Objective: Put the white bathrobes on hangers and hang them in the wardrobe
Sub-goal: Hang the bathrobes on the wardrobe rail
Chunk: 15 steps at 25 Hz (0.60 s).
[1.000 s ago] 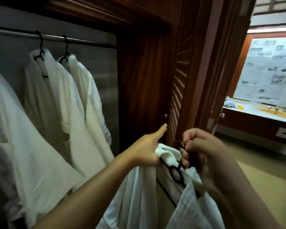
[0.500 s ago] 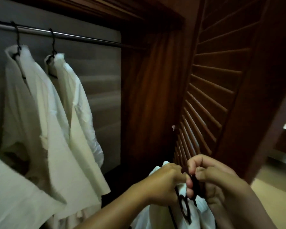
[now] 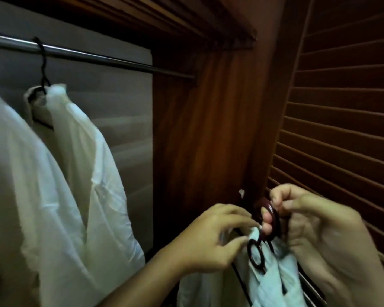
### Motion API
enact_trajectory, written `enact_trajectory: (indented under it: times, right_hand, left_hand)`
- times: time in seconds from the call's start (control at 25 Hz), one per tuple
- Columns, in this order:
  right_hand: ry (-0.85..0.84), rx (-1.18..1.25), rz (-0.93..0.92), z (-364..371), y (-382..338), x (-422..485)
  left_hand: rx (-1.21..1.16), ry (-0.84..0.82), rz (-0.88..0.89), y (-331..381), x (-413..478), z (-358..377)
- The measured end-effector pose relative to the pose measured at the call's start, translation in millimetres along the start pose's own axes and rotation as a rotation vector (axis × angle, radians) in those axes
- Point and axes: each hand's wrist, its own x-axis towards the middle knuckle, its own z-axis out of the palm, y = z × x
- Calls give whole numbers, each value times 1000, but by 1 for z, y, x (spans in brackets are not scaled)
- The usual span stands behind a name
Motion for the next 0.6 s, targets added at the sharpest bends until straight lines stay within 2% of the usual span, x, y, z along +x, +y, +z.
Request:
enact_trajectory:
  times: [0.24, 0.36, 0.48, 0.6]
  right_hand:
    - [-27, 48, -88, 38, -9, 75]
    - [-97, 91, -62, 54, 3, 125]
    - [-193, 142, -29, 64, 24, 175]
    - [-349, 150, 33, 66, 48, 239]
  left_hand:
    - [7, 344, 56, -28, 19, -35]
    - [-11, 559, -29, -55, 32, -34]
    - [102, 759, -163, -88, 37, -34]
    - [299, 1008, -191, -132, 52, -42]
